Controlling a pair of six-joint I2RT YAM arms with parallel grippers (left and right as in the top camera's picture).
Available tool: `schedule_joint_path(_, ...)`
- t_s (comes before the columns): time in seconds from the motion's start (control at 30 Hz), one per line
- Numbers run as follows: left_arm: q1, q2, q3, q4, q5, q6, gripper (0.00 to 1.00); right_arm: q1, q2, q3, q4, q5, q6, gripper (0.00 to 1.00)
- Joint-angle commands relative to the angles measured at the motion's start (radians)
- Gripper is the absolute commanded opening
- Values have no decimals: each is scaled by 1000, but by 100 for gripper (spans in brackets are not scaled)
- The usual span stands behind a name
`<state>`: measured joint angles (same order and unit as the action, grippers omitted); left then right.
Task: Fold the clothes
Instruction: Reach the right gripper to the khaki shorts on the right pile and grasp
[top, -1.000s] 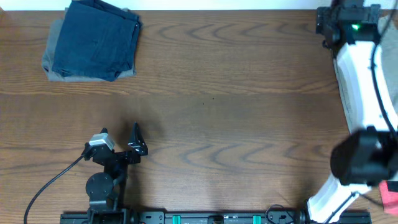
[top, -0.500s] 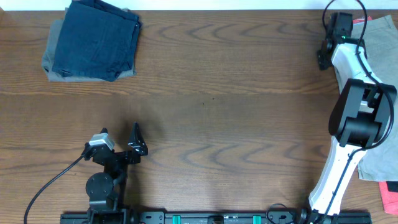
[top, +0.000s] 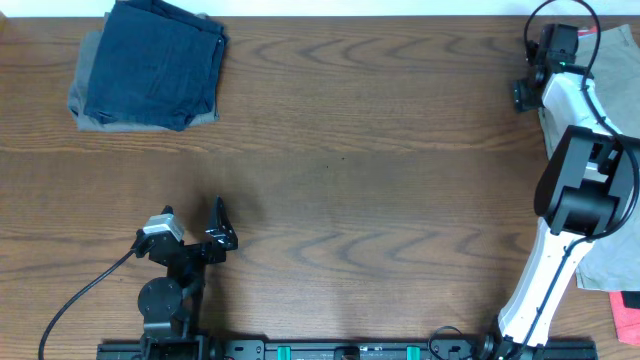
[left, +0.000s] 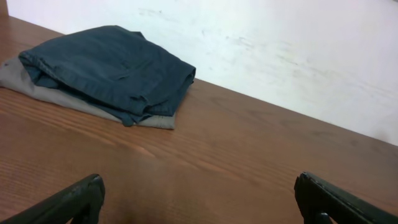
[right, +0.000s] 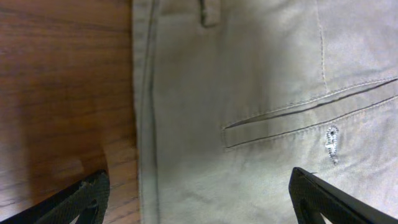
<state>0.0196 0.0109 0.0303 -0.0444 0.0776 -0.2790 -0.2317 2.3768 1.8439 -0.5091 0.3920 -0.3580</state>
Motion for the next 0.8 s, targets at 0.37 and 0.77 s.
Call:
schedule_joint_path(0.37, 5, -6, -26, -18, 3, 20, 98, -39, 69, 8, -6, -14, 83, 27)
schedule_joint_path(0.77, 5, -6, -26, -18, 3, 20, 98, -39, -44, 23, -11, 0, 268, 11)
